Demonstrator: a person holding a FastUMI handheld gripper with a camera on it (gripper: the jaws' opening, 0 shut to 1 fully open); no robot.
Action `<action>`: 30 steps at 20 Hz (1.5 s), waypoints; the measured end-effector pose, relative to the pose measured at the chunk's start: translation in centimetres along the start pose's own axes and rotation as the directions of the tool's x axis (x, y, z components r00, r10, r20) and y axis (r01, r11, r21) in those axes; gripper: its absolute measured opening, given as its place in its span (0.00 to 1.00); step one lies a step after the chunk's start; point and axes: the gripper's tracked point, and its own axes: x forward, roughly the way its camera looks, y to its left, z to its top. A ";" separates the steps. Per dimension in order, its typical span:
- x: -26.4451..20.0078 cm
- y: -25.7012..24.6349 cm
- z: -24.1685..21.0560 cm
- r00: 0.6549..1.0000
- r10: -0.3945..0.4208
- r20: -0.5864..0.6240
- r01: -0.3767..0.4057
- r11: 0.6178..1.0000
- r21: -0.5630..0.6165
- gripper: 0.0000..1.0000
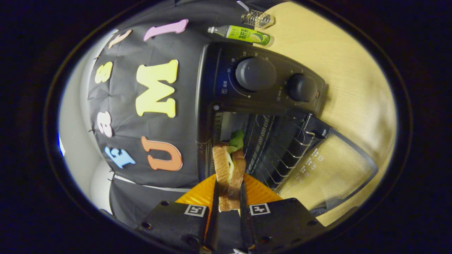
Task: Open the toaster oven, put the food inside, and close the toaster oven door.
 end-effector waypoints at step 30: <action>-1.0 -2.1 -6.2 0.959 -0.278 -0.062 0.250 0.925 -0.285 1.00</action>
